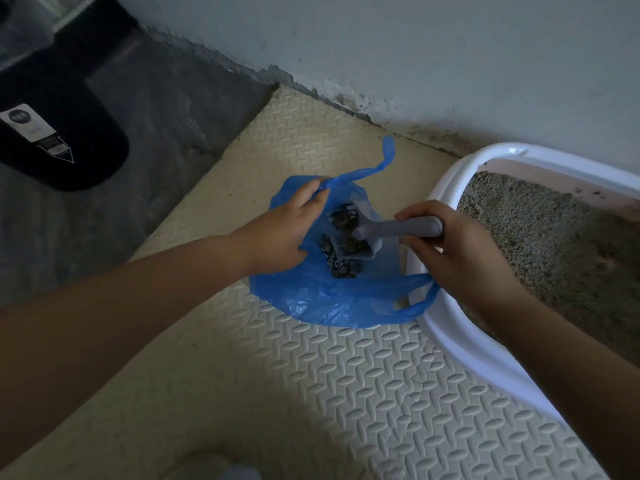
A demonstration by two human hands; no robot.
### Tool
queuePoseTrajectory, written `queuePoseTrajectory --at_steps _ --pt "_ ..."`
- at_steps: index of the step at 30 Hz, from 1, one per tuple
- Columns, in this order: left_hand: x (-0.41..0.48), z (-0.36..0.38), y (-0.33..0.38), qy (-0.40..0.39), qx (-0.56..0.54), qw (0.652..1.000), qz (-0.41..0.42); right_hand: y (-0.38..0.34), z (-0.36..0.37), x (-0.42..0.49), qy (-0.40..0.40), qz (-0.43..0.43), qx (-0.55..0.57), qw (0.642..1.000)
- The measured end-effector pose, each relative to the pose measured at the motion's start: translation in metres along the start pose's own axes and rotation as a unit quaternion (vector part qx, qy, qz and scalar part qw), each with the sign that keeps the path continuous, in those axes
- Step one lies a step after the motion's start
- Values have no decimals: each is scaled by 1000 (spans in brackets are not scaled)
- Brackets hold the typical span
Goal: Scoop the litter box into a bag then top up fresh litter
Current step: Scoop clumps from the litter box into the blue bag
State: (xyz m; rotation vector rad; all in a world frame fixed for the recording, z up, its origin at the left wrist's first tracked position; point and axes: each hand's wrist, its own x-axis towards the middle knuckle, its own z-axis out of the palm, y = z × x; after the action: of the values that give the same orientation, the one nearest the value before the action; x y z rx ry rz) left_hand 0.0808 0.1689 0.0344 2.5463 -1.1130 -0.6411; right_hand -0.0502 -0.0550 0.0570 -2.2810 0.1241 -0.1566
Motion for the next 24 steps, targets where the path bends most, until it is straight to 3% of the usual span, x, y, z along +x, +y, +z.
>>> queuePoseTrajectory --at_steps 16,24 --pt "-4 -8 7 -2 -5 1000 -12 4 3 -12 -8 -105 -42 994" --pt "-4 -8 5 -4 -8 1000 -15 12 4 -15 -22 -112 -43 993"
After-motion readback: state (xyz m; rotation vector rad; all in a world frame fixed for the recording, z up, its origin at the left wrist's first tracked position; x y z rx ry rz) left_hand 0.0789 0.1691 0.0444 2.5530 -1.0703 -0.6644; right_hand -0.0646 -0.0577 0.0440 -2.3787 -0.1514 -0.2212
